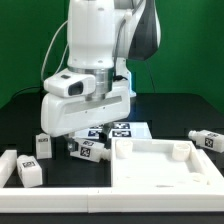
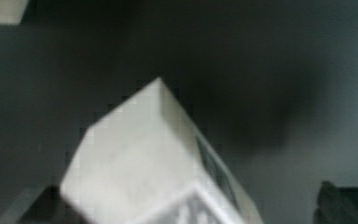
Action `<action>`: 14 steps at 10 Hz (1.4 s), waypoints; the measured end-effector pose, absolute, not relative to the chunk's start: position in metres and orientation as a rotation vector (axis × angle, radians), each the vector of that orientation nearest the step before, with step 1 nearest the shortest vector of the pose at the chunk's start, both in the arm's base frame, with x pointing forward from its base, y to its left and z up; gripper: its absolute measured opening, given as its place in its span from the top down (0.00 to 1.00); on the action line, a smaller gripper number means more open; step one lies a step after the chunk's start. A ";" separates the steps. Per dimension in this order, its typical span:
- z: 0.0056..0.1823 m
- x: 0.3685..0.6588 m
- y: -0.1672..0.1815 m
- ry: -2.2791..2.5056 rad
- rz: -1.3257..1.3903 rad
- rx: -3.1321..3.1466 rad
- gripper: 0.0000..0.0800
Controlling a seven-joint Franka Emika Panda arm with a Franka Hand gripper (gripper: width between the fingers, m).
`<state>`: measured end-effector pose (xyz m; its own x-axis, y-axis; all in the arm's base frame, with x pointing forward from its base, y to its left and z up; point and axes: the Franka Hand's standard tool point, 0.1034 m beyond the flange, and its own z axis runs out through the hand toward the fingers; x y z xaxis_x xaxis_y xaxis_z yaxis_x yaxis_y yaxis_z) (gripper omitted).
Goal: Assemble one leg
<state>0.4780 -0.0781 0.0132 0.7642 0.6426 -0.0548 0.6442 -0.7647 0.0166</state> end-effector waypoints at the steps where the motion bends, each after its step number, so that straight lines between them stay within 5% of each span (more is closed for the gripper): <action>1: 0.011 0.479 -0.079 1.061 -0.075 2.919 0.19; 3: 0.011 0.479 -0.078 1.064 -0.073 2.918 0.50; 4: 0.011 0.479 -0.078 1.064 -0.074 2.919 0.50; 5: 0.011 0.479 -0.079 1.064 -0.075 2.919 0.65; 14: 0.009 0.461 -0.085 0.901 -0.067 2.974 0.65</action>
Offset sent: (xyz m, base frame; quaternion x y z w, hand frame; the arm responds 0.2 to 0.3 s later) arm 0.0000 0.0000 0.0000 0.0000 0.0000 0.0000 1.0000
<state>0.4615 -0.0852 0.0094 0.8310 0.5539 -0.0510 0.5553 -0.8314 0.0197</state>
